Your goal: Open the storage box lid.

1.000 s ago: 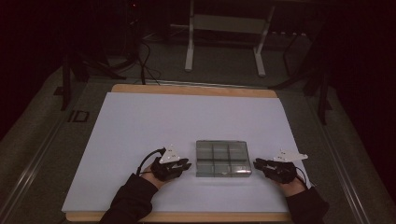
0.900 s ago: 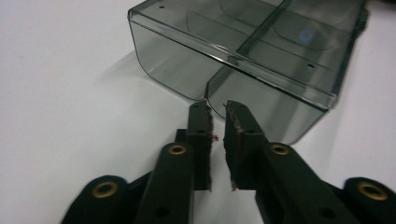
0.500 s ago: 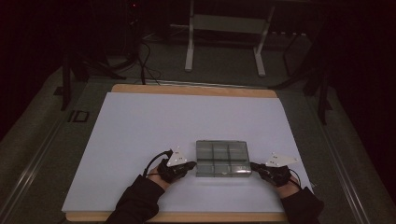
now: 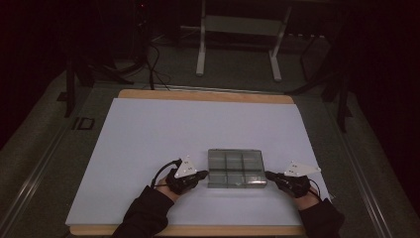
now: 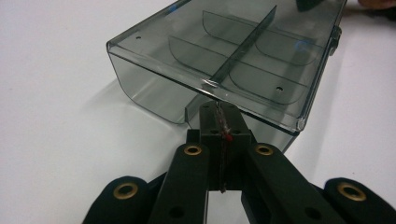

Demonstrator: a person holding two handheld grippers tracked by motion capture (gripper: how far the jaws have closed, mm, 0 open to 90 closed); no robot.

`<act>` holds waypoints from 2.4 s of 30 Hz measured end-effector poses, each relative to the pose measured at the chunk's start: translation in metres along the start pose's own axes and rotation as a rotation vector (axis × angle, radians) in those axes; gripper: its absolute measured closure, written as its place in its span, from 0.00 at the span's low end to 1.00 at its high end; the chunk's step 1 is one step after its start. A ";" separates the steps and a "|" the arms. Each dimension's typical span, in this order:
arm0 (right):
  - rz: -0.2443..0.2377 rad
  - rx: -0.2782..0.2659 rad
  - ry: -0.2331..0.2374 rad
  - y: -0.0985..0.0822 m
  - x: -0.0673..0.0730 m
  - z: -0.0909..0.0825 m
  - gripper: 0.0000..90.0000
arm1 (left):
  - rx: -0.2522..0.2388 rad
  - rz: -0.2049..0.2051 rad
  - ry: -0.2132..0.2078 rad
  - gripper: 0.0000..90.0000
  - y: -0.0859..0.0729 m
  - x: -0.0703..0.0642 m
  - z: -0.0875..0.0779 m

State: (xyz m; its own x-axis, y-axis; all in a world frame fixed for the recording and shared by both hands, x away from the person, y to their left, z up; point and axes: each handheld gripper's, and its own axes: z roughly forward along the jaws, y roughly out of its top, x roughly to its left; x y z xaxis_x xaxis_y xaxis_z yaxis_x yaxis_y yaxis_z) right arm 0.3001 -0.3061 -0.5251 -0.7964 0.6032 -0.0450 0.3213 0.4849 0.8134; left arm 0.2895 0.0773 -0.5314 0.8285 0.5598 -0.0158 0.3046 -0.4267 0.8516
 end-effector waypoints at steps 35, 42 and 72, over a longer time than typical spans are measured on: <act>0.010 -0.061 -0.040 0.021 -0.012 -0.001 0.76 | -0.060 -0.034 0.062 0.66 0.017 0.013 0.002; 0.007 -0.074 -0.058 0.025 -0.016 0.002 0.73 | -0.079 -0.034 0.070 0.66 0.019 0.015 0.005; 0.016 -0.121 -0.103 0.058 -0.029 0.013 0.85 | -0.160 -0.026 0.170 0.86 0.041 0.034 0.021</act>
State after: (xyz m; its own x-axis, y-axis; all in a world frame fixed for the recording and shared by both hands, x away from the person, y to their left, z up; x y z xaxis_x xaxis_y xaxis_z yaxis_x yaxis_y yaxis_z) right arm 0.3485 -0.2869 -0.4844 -0.7326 0.6752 -0.0857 0.2647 0.3986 0.8781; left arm 0.3398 0.0637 -0.5075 0.7263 0.6863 0.0382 0.2350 -0.3002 0.9245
